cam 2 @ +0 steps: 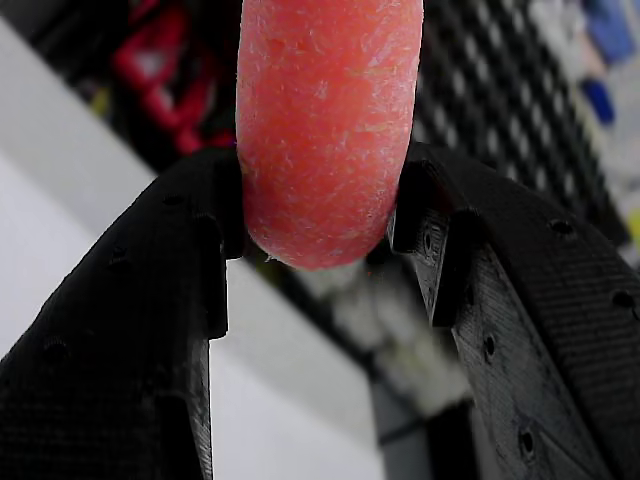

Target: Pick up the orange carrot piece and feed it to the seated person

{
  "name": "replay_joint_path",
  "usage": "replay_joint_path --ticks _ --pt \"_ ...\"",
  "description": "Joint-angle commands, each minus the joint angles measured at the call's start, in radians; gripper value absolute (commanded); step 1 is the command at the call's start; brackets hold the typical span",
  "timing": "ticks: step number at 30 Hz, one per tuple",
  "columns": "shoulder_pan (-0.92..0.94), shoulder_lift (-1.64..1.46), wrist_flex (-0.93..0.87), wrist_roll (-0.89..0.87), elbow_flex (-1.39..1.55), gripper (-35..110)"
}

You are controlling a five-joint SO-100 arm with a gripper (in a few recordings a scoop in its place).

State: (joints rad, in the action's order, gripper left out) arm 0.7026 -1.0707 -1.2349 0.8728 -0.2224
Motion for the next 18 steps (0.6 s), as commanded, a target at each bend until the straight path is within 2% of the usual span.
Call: replay_joint_path --ticks 1,11,18 --pt "-0.078 0.011 -0.003 0.132 -0.129 -2" --pt "-0.272 0.041 -0.002 0.457 -0.110 -2" --pt "-0.391 0.041 0.000 0.512 -0.110 -2"
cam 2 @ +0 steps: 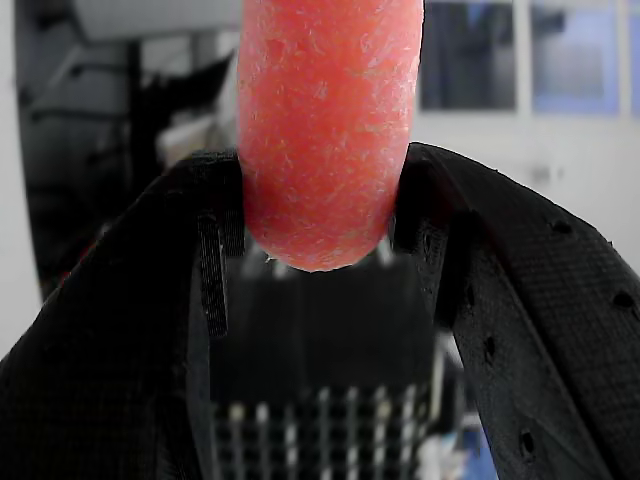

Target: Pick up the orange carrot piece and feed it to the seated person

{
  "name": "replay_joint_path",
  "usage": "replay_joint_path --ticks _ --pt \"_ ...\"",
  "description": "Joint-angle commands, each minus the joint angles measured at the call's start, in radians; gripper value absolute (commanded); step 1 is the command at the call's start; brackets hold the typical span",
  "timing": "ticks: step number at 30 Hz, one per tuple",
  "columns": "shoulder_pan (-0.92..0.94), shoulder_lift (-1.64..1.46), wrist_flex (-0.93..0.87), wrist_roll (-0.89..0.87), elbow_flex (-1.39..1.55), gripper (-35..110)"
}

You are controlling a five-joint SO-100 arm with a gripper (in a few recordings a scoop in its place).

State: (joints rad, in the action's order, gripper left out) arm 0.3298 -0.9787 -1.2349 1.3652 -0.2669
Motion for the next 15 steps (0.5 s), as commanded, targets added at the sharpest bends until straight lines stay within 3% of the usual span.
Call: replay_joint_path --ticks 1,5,15 --pt "-0.031 -0.051 0.000 0.017 -0.066 -2" --pt "-0.074 -0.032 0.066 -0.002 -0.066 -2" --pt "-0.091 0.117 0.431 -0.011 -0.066 -2"
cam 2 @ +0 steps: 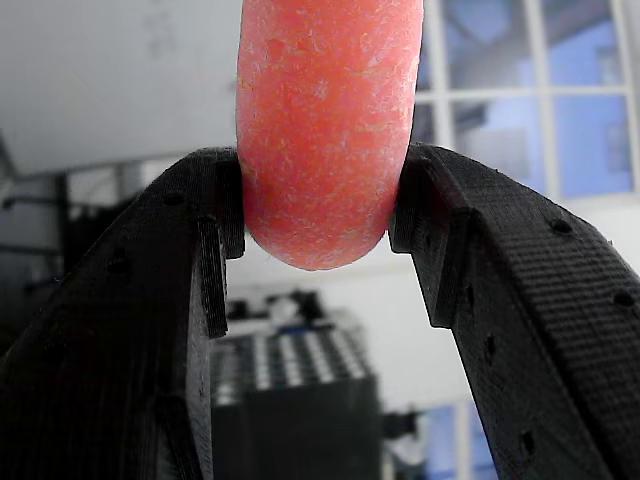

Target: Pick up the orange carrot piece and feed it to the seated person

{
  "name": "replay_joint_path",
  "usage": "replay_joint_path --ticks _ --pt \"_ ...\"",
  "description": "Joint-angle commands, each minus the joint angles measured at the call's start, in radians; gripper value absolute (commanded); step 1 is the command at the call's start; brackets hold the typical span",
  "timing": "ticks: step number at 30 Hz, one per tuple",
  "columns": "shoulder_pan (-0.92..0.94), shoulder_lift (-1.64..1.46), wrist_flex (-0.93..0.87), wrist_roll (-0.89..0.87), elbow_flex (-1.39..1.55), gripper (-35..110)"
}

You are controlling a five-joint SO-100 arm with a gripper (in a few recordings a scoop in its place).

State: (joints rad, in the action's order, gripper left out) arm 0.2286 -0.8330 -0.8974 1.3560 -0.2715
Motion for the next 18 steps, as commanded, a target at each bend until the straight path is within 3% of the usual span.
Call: replay_joint_path --ticks 1,8,18 --pt "0.009 -0.023 0.120 -0.003 -0.061 -2" --pt "0.009 0.017 0.239 -0.003 -0.060 -2" --pt "-0.023 0.020 0.252 0.003 -0.060 -2"
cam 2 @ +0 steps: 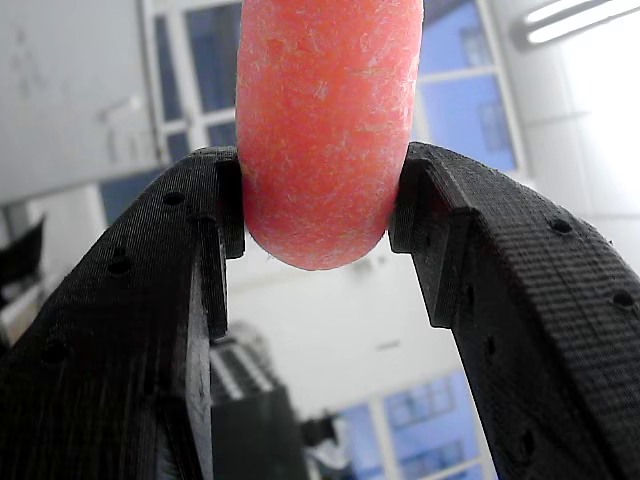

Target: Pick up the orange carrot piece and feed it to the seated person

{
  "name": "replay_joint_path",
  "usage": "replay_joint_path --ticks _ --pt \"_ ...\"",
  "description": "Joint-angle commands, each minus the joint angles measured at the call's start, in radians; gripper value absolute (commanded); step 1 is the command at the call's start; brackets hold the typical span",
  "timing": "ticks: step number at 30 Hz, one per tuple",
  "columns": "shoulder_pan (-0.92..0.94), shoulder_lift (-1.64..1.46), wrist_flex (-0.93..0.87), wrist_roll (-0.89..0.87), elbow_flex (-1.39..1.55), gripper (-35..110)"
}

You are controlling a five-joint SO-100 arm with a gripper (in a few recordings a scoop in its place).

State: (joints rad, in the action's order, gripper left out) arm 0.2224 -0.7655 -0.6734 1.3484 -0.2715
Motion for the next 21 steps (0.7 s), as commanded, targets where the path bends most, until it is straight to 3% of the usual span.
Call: replay_joint_path --ticks 1,21 --pt "-0.023 -0.048 0.028 0.012 -0.060 -2" --pt "-0.041 -0.048 0.018 0.017 -0.060 -1"
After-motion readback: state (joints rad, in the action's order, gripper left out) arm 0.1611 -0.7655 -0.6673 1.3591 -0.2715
